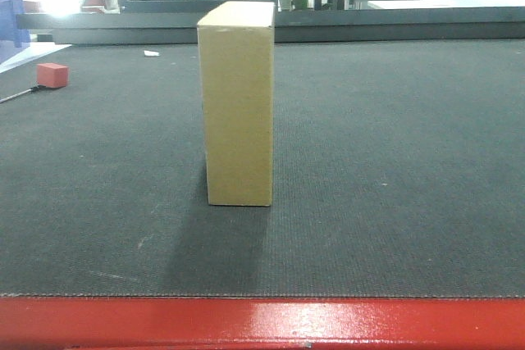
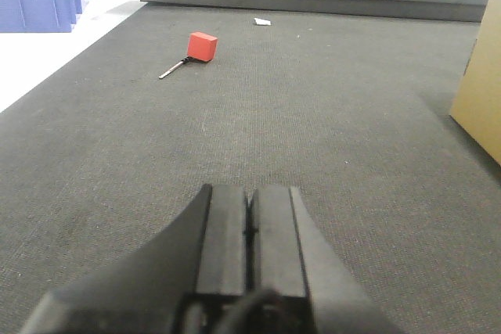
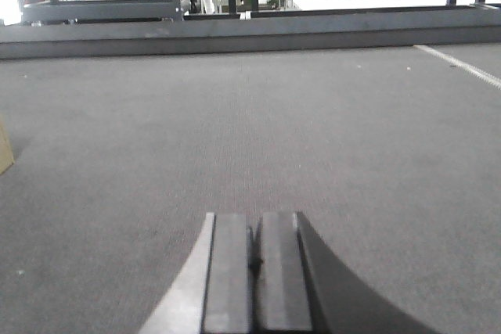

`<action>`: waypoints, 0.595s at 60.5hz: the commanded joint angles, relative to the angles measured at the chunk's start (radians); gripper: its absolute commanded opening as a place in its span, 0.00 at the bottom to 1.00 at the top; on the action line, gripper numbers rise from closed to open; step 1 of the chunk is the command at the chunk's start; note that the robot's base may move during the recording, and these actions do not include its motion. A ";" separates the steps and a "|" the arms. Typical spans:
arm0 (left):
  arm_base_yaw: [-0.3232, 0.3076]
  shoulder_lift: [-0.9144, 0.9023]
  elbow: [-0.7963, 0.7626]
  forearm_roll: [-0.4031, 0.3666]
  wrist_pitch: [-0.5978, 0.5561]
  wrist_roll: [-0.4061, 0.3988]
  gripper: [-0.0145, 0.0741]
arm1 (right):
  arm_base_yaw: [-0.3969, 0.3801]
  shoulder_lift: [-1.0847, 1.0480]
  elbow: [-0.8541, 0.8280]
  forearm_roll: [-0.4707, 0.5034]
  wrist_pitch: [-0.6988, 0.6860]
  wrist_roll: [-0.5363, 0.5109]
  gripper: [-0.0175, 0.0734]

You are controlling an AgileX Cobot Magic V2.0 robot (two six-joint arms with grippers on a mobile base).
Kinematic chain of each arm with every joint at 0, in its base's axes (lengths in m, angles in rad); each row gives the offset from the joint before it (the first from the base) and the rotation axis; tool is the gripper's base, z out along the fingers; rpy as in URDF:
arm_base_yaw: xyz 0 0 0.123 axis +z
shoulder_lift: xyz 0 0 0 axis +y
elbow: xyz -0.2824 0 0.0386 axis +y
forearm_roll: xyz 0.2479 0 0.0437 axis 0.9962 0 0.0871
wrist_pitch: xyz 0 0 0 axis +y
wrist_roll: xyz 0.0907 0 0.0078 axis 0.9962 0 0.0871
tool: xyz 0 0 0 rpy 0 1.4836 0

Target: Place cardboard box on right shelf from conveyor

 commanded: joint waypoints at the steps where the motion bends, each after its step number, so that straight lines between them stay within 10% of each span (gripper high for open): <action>1: -0.002 -0.015 0.009 -0.006 -0.084 0.000 0.03 | -0.001 -0.020 -0.006 -0.005 -0.122 -0.007 0.22; 23: -0.002 -0.015 0.009 -0.006 -0.084 0.000 0.03 | 0.005 0.040 -0.258 0.054 -0.017 -0.006 0.24; 36: -0.002 -0.015 0.009 -0.006 -0.084 0.000 0.03 | 0.058 0.290 -0.463 0.054 0.002 -0.006 0.67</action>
